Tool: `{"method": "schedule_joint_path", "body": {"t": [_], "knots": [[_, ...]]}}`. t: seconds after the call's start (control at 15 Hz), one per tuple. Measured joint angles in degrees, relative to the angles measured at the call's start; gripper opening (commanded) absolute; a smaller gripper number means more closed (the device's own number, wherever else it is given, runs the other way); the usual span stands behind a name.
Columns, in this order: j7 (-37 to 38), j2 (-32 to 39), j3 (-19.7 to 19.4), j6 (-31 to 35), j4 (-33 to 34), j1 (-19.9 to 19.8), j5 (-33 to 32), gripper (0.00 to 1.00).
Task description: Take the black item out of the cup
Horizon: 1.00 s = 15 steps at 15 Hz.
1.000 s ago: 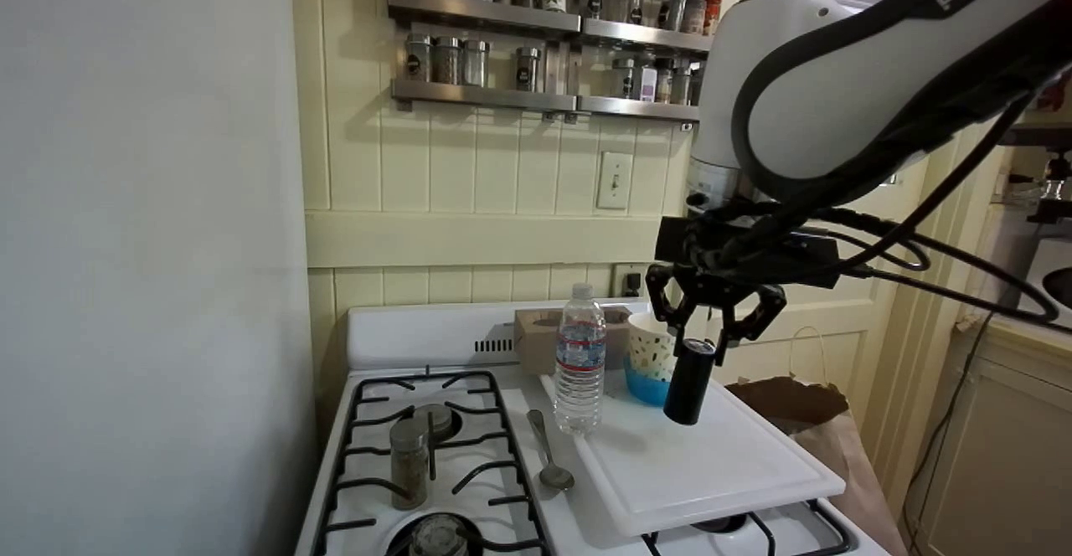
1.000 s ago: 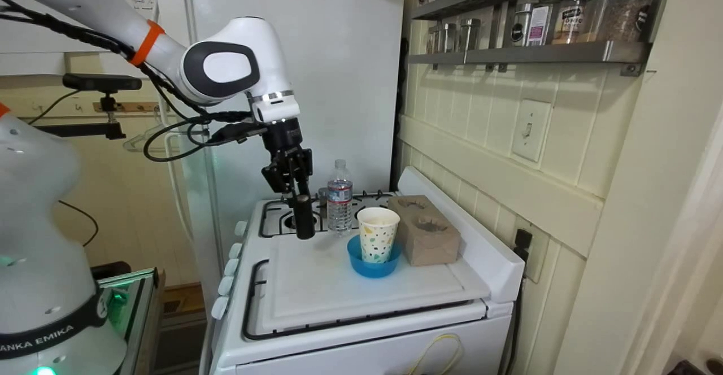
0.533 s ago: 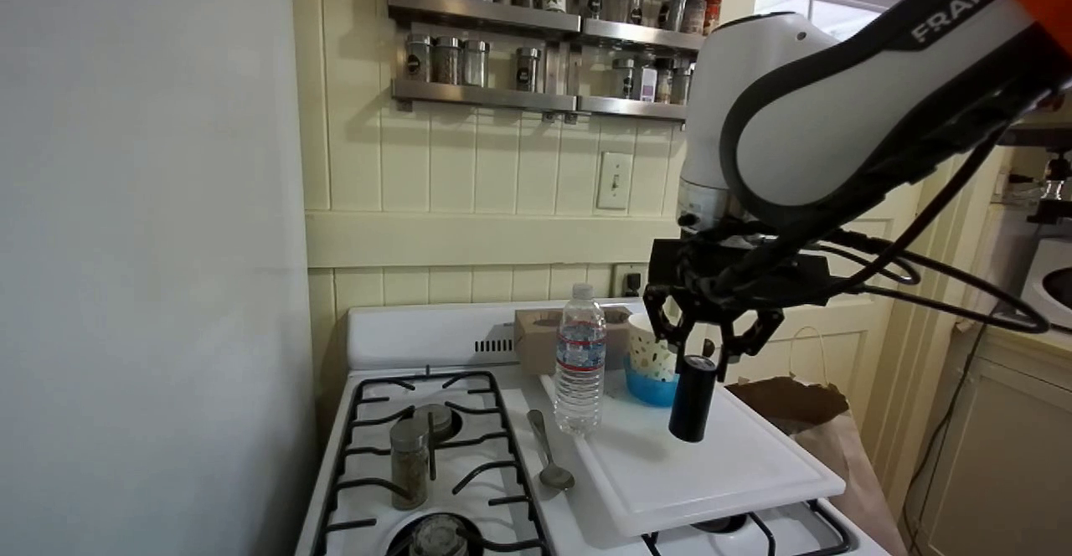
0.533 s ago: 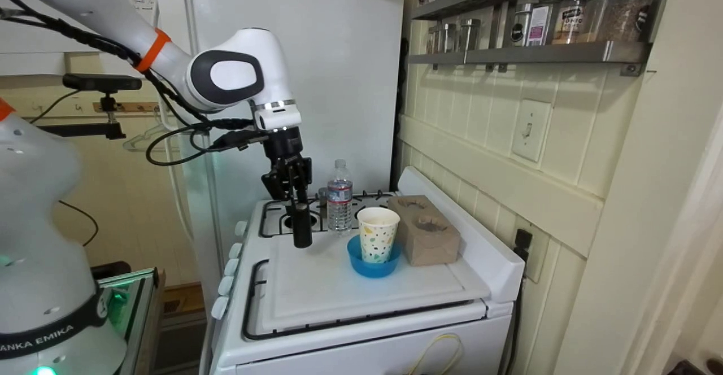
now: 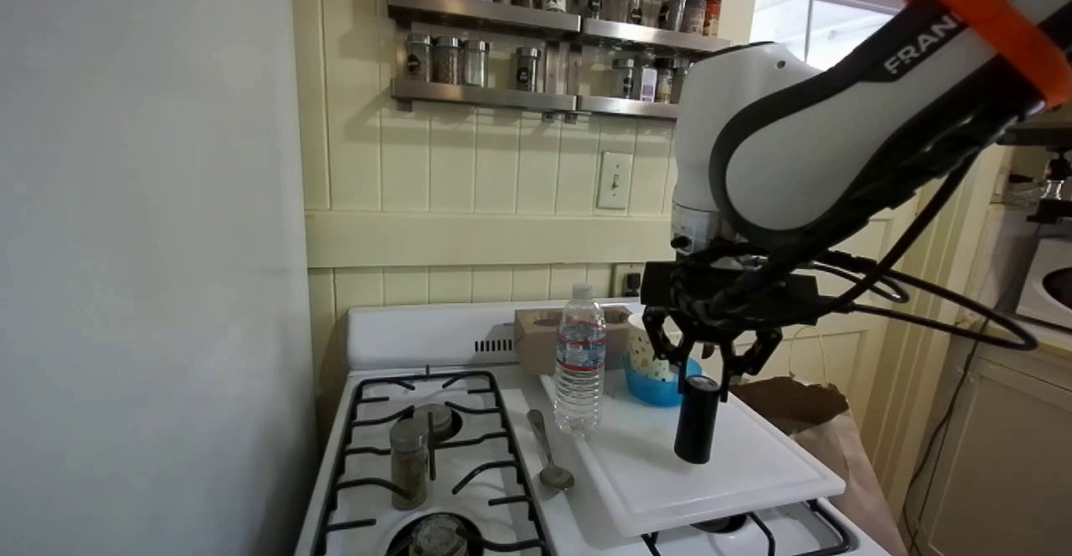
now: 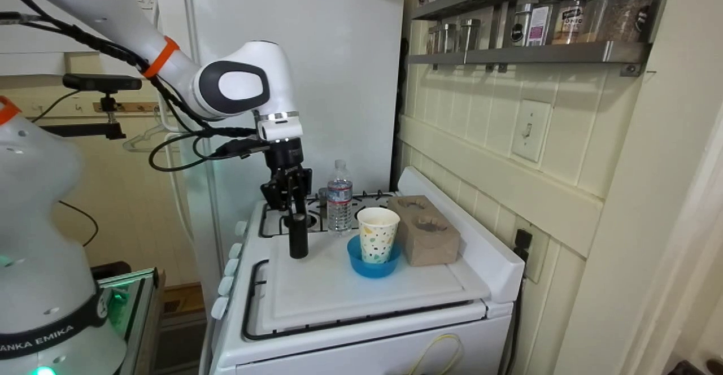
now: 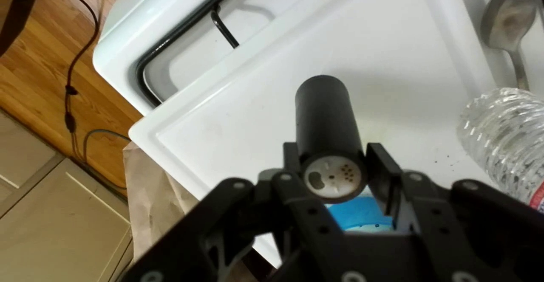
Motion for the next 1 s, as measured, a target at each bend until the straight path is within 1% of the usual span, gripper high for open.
{"method": "schedule_joint_path", "body": {"t": [0.47,0.87,0.93,1.0], "knots": [[1.22,2.57,-0.01,0.00,0.90,0.00,-0.80,0.18],[5.11,3.82,-0.01,0.00,1.50,0.00,-4.42,0.18],[5.55,3.98,-0.01,0.00,1.53,0.00,-4.71,0.32],[5.77,4.14,-0.01,0.00,1.57,0.00,-4.83,0.68]]}}
